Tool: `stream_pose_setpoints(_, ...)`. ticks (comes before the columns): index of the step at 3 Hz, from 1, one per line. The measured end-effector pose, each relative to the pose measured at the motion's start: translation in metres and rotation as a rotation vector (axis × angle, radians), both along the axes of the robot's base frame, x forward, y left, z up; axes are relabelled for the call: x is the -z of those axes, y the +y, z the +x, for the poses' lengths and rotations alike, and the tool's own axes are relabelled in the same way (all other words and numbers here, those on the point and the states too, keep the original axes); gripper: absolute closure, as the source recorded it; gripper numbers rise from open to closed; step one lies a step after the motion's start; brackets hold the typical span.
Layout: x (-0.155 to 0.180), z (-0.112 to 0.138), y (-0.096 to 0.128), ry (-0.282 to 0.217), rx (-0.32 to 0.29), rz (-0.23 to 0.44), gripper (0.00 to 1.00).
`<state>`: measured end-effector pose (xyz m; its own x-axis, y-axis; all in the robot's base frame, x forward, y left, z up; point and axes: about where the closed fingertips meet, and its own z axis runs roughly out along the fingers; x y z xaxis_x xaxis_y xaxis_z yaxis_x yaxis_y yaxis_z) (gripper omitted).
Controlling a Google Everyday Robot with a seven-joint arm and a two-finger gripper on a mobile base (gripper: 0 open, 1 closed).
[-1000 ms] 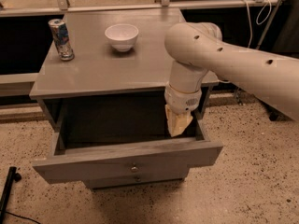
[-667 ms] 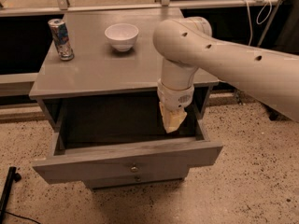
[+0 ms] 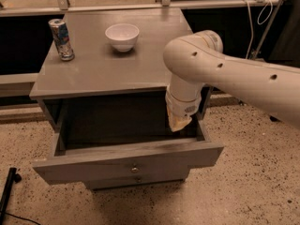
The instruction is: Open top drawer
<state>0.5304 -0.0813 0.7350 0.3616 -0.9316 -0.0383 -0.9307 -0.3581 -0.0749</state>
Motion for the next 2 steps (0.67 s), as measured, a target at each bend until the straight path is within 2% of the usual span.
stream_pose_setpoints(1,0.006,0.017,-0.007,-0.070,0.043,0.055,1.00)
stream_pose_setpoints(2,0.029,0.039,-0.008,0.007,0.085,0.115,1.00)
